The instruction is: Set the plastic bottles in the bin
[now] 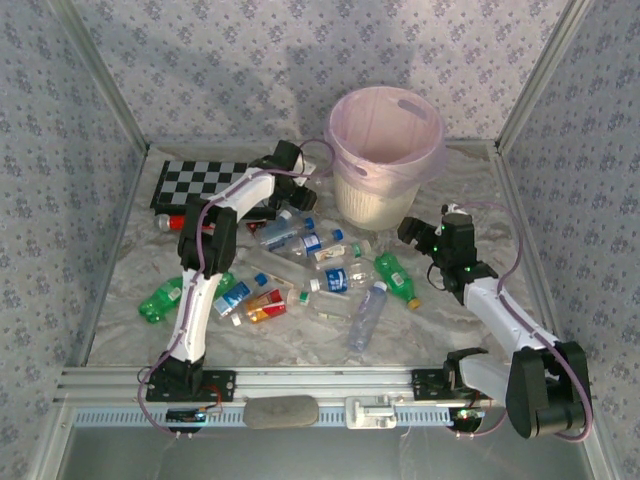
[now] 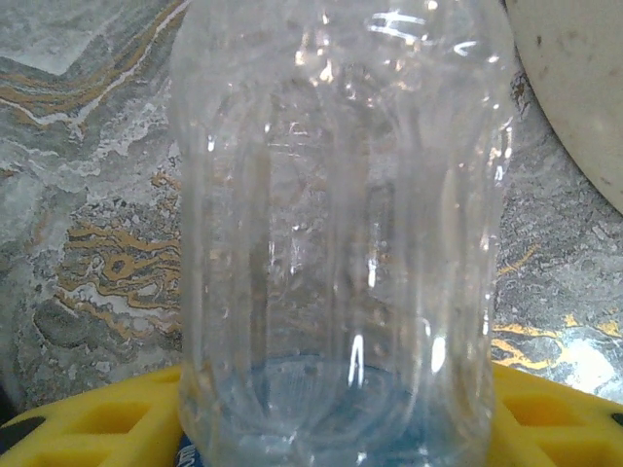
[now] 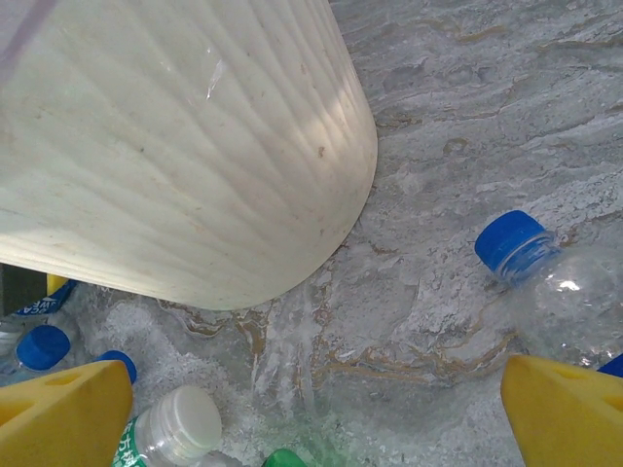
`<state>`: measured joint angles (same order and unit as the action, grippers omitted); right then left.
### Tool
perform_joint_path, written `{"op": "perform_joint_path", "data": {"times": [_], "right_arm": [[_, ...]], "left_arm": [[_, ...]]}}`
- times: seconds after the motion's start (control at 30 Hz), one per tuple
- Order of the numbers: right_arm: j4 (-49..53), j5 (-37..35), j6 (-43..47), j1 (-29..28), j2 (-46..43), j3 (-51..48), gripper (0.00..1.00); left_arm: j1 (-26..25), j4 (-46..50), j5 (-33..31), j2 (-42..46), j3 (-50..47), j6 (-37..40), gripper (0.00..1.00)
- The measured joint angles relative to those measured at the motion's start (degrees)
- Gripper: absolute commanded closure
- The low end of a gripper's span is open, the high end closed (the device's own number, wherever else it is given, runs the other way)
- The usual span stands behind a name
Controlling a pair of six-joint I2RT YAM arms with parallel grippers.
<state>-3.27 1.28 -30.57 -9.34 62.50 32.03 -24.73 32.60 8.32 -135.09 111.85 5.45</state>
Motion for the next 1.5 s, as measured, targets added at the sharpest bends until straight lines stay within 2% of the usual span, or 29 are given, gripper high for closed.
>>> {"op": "perform_joint_path", "data": {"times": [0.33, 0.6, 0.93, 1.13, 1.27, 1.5], "right_arm": [[0.1, -0.3, -0.8, 0.1, -1.0, -0.4, 0.01], [3.5, -0.9, -1.9, 2.3, 1.9, 1.5, 0.01], [3.8, 3.5, -3.5, 6.1, 4.4, 2.1, 0.01], [3.4, 5.7, -3.6, 6.7, 5.8, 2.3, 0.01], [4.4, 6.4, -3.9, 6.6, 7.3, 3.4, 0.01], [4.7, 8.3, -4.0, 6.6, 7.4, 4.0, 0.01]], "left_arm": [[0.0, -6.6, -4.0, 9.7, -10.8, -3.7, 0.47], [0.1, -14.4, -7.7, 24.5, -17.6, -8.2, 0.47], [0.2, -25.4, -5.5, 38.4, -22.8, -16.1, 0.47], [0.1, -34.0, -0.7, 41.0, -22.7, -21.4, 0.46], [-1.1, -36.5, 1.6, 40.4, -20.8, -23.2, 0.44], [-4.8, -38.1, 4.4, 33.2, -9.2, -23.8, 0.42]]}}
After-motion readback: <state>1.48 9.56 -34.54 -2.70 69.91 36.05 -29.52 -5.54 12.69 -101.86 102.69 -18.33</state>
